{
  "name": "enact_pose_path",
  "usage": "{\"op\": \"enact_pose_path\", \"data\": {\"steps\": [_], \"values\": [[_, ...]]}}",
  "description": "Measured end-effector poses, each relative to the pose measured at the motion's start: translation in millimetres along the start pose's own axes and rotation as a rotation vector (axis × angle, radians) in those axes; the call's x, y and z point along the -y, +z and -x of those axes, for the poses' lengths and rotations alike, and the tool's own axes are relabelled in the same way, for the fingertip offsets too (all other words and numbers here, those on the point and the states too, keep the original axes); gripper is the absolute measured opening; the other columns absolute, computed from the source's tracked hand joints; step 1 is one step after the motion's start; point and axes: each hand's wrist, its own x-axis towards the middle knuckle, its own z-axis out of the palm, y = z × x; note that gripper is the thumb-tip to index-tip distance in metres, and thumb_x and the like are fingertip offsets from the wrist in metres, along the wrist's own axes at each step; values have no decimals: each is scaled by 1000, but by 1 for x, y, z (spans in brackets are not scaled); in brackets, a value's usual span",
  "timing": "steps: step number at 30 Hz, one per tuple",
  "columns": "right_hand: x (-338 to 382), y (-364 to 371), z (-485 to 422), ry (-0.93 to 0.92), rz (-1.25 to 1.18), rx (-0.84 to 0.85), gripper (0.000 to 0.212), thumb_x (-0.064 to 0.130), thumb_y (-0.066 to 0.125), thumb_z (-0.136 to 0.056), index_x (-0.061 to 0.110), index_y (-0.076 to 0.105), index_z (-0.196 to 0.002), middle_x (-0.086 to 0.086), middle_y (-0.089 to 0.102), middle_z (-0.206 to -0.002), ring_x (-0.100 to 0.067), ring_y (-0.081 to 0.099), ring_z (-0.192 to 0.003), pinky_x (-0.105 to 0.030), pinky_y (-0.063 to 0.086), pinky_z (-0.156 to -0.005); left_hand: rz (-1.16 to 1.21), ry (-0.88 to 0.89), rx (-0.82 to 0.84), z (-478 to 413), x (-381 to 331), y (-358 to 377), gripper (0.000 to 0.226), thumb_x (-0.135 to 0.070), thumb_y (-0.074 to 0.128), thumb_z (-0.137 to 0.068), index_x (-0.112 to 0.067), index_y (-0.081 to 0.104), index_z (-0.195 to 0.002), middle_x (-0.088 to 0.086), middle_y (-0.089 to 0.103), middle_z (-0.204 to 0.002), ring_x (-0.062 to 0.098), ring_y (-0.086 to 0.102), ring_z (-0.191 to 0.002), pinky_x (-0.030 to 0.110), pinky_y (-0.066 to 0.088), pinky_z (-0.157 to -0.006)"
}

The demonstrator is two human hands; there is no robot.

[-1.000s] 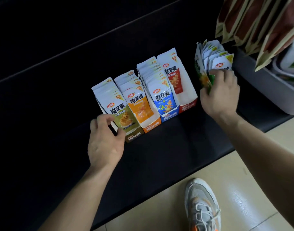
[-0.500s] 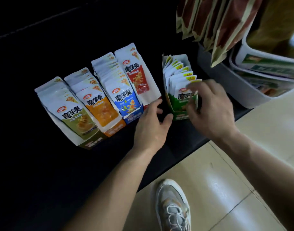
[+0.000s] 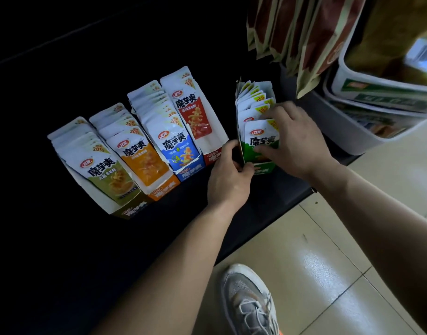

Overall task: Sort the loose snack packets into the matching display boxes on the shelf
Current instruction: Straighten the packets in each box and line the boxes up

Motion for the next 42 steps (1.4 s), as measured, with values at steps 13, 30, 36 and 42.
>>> {"op": "enact_pose_path", "data": {"steps": [13, 30, 36, 42], "values": [[2, -5, 18, -47, -100, -1, 54, 44, 72, -74, 15, 59, -118, -8, 53, -124, -33, 51, -108, -42, 49, -85, 1, 176, -32, -30, -21, -28, 41, -25, 61, -98, -31, 53, -138, -8, 56, -119, 1, 58, -90, 23, 51, -77], [-12, -2, 12, -142, 124, -120, 57, 46, 76, -68, 14, 61, -113, -11, 53, -124, -34, 45, -111, -46, 43, -84, 49, 299, -75, -31, -14, -31, 34, -4, 60, -91, -35, 72, -84, -14, 58, -101, -12, 54, -92, 4, 37, -79], [-5, -10, 23, -133, 44, 39, 45, 33, 83, -69, 23, 58, -104, 4, 66, -99, -28, 62, -91, -41, 40, -88, 163, 179, -150, -55, -23, -33, 30, -21, 66, -95, -26, 57, -123, -8, 64, -103, 7, 63, -93, 31, 56, -85], [-4, -14, 11, -159, 51, 134, 53, 61, 71, -71, 26, 63, -111, 5, 63, -100, -23, 60, -92, -41, 46, -86, 28, 240, -46, -84, -40, -28, 66, -39, 76, -82, -46, 47, -140, -4, 58, -126, 15, 61, -109, 33, 54, -92]]}}
